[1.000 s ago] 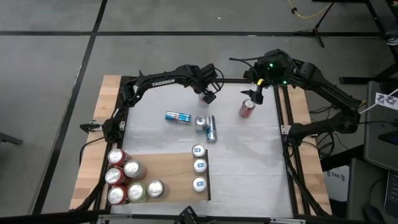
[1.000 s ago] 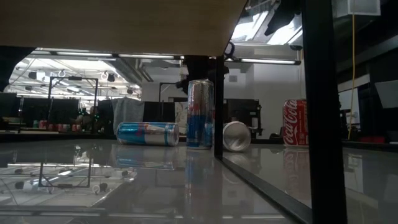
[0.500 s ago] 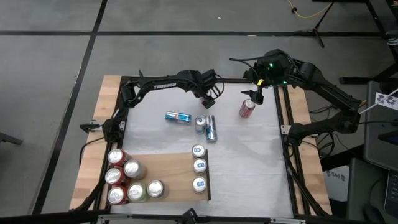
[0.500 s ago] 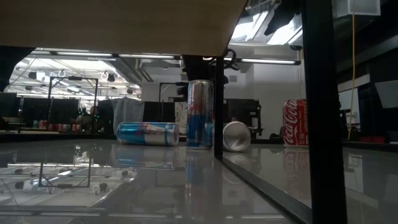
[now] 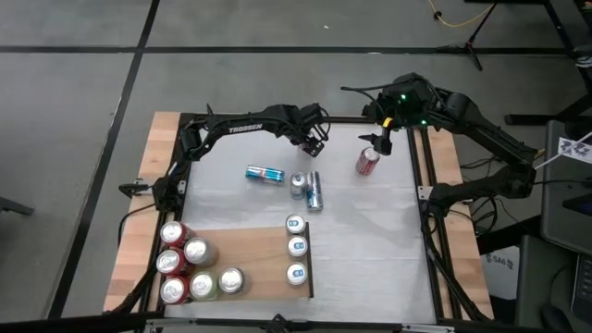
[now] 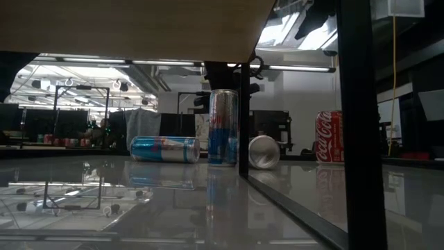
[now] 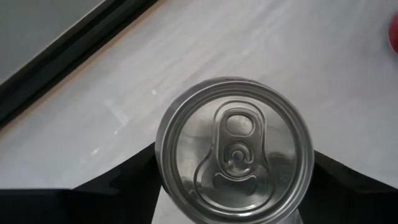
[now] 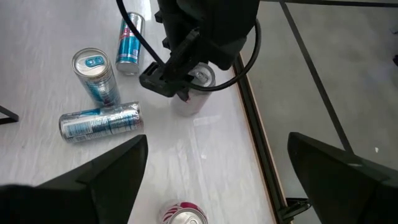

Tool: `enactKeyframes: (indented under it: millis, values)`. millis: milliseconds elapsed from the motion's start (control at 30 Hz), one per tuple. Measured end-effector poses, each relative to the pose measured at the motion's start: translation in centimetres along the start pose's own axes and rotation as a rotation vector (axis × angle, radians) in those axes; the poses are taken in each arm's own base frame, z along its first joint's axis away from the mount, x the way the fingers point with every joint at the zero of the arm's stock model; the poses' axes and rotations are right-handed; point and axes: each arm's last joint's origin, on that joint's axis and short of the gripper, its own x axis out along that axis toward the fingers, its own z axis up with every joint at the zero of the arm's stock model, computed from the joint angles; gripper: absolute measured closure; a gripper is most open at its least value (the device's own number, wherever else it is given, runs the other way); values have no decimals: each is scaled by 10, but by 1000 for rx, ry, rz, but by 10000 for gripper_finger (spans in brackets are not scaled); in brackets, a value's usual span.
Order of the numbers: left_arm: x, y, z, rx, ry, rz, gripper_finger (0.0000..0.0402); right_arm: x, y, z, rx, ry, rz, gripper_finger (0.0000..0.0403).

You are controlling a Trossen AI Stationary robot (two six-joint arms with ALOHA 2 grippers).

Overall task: Place canned beverage on shelf
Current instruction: Put the silver soda can on the shelf aligned with the silver soda can

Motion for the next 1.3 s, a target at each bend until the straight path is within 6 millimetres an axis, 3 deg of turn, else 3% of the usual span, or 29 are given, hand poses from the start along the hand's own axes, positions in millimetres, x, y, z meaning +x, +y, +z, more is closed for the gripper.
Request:
enactKeyframes:
  millis: [567,1000,1300]
  values:
    - [-6,-21,-19,-461,-65,164,126,0,0,0,6,0,0,26]
    - [-7,-28,-22,-474,-70,154,87,0,0,0,7,0,0,26]
    - [-7,-28,-20,-498,-74,132,82,0,0,0,7,0,0,26]
